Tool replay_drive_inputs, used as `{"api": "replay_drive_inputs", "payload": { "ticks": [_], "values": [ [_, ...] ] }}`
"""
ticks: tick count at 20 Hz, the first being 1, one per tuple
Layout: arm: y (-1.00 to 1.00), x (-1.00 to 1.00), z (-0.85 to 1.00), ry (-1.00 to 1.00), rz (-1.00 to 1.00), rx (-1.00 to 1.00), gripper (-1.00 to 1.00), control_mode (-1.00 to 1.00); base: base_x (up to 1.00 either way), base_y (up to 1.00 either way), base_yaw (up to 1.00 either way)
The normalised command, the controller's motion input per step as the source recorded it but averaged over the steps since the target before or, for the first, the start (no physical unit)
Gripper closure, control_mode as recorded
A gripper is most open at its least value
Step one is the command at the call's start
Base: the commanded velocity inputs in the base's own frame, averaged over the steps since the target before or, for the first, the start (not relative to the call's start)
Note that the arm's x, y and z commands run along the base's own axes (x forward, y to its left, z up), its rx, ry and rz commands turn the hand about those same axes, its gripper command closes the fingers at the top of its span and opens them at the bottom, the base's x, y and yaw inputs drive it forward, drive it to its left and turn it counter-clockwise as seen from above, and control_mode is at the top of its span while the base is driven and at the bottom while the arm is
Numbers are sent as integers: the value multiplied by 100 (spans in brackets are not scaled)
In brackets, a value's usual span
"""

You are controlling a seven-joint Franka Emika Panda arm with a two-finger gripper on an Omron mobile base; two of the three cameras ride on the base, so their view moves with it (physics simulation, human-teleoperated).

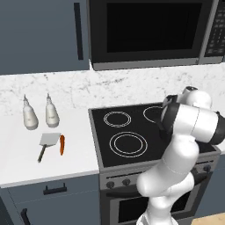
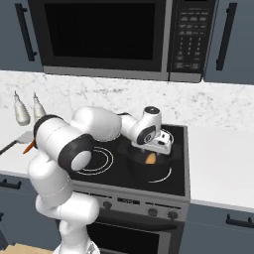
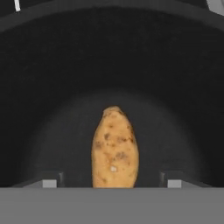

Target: Put the carrot and potato in the pot. Retrieve the spatula and lightly stir the vegetables in the pot.

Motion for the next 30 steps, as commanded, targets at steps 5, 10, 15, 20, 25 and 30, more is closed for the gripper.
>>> {"api": "replay_drive_inputs", "payload": {
  "ticks": [5, 10, 15, 20, 25, 30],
  "values": [
    [3, -20, 52, -9, 0, 0, -100, -100, 0, 0, 0],
    [61, -91, 66, -7, 0, 0, -100, -100, 0, 0, 0],
    [100, -96, 47, 0, 0, 0, -100, -100, 0, 0, 0],
    [100, -77, 34, 0, 0, 0, -100, -100, 0, 0, 0],
    [100, -59, 15, 0, 0, -1, -100, -100, 0, 0, 0],
    [100, -14, 0, -3, 0, -9, -100, -100, 0, 0, 0]
  ]
}}
